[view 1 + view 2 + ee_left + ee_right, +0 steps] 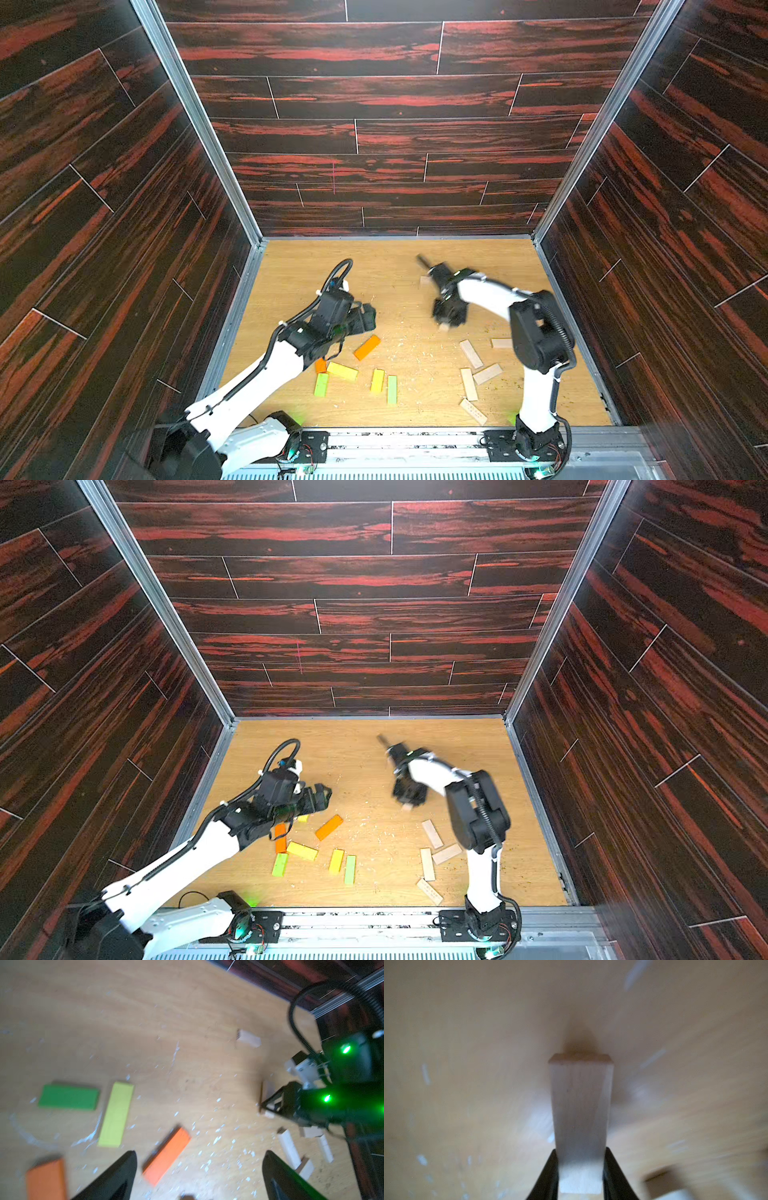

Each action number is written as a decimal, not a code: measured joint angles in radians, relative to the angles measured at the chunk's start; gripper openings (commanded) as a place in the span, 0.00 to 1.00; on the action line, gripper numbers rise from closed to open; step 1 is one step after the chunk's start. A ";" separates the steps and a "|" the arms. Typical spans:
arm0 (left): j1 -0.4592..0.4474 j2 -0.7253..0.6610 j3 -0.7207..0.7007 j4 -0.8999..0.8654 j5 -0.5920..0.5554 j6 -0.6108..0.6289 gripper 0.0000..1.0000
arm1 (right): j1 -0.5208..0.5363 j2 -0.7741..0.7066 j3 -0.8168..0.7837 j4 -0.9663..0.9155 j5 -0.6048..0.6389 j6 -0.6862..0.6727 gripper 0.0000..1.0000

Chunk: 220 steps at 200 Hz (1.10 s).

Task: Assemble a giraffe with building blocks
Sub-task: Pick up the building block from the center of the board, then assemble the building block at the center of the board.

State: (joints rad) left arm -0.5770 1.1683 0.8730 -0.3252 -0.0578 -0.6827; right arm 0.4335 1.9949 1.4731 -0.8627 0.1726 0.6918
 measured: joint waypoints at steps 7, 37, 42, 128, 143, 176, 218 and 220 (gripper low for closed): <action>0.000 0.020 0.014 0.010 0.005 0.002 0.97 | -0.027 0.000 0.025 -0.006 0.002 -0.018 0.10; 0.000 0.094 0.060 0.035 0.024 0.009 0.97 | -0.100 0.031 0.173 -0.048 0.003 -0.082 0.10; 0.000 0.104 0.065 0.037 0.025 0.011 0.97 | -0.104 0.046 0.204 -0.056 0.002 -0.092 0.11; 0.000 0.153 0.120 0.041 0.032 0.032 0.97 | -0.109 0.333 0.518 -0.171 -0.019 -0.216 0.17; 0.000 0.160 0.120 0.041 0.032 0.032 0.97 | -0.109 0.351 0.541 -0.187 -0.024 -0.235 0.23; 0.000 0.181 0.122 0.042 0.037 0.031 0.96 | -0.108 0.380 0.567 -0.201 -0.035 -0.267 0.30; 0.000 0.206 0.138 0.042 0.043 0.031 0.95 | -0.108 0.407 0.579 -0.215 -0.053 -0.282 0.46; 0.000 0.206 0.139 0.042 0.043 0.031 0.95 | -0.108 0.407 0.581 -0.215 -0.054 -0.284 0.47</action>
State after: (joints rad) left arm -0.5770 1.3739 1.0119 -0.2829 -0.0143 -0.6514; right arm 0.3252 2.4023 2.0537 -1.0779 0.1188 0.4080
